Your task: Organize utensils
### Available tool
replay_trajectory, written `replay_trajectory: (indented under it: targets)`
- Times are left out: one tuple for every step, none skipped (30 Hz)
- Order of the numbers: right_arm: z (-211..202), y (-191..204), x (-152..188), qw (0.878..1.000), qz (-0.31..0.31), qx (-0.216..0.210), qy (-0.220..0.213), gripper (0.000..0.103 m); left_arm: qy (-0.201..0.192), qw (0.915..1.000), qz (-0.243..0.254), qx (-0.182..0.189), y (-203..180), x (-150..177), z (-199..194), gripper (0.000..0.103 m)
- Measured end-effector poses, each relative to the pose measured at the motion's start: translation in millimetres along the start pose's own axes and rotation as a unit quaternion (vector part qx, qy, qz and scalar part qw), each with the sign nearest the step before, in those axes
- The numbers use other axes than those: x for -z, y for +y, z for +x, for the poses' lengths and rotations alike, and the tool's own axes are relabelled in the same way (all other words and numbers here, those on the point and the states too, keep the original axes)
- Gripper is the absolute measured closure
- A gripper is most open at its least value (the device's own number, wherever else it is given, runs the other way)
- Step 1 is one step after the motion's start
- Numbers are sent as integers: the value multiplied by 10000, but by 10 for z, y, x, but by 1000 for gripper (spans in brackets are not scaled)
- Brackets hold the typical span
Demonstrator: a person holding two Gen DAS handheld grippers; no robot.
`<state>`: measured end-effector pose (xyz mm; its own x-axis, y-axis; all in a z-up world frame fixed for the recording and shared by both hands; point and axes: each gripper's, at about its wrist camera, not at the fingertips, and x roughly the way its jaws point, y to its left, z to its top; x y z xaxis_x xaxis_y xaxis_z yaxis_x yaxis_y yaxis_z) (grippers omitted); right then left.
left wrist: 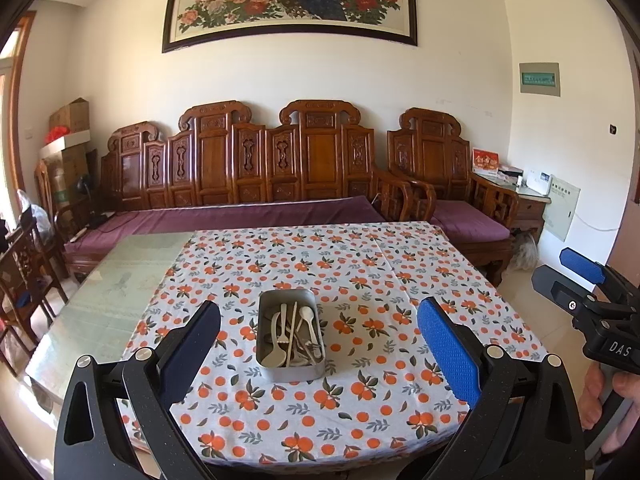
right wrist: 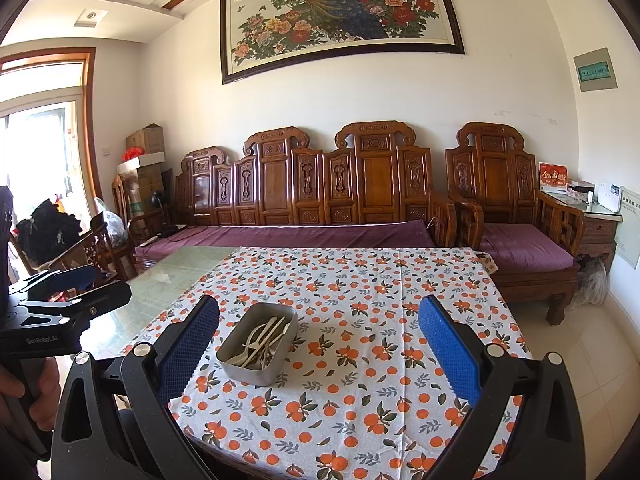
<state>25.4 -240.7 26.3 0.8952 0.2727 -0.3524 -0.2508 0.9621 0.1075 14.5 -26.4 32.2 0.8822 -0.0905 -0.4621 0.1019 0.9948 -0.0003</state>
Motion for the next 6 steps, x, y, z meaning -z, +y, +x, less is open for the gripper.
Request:
replay_trajectory:
  targets:
    - [0,-1,-1,10000,-2,1,-3,3,1,10000,-3,7,1,-1,-1,8]
    - [5,-6,-5,10000,-1,-2,1,3,0,10000,-1,5,2,1,-1,8]
    - [4,-3,-2,10000,2,-4,1,3,-2,10000,-4,7,1,-2,0,8]
    - [4,-1,0,10000,0,-3,1,3,1,10000,-1,11,0,-2,1,8]
    - [3,-3,-2,10000,-2,-2,0,3,6,10000,1,12,-1,-3,4,8]
    - [4,-7,-5,10000,-1,-2,0,3,4,10000,1,9,-4,-7,-3,8]
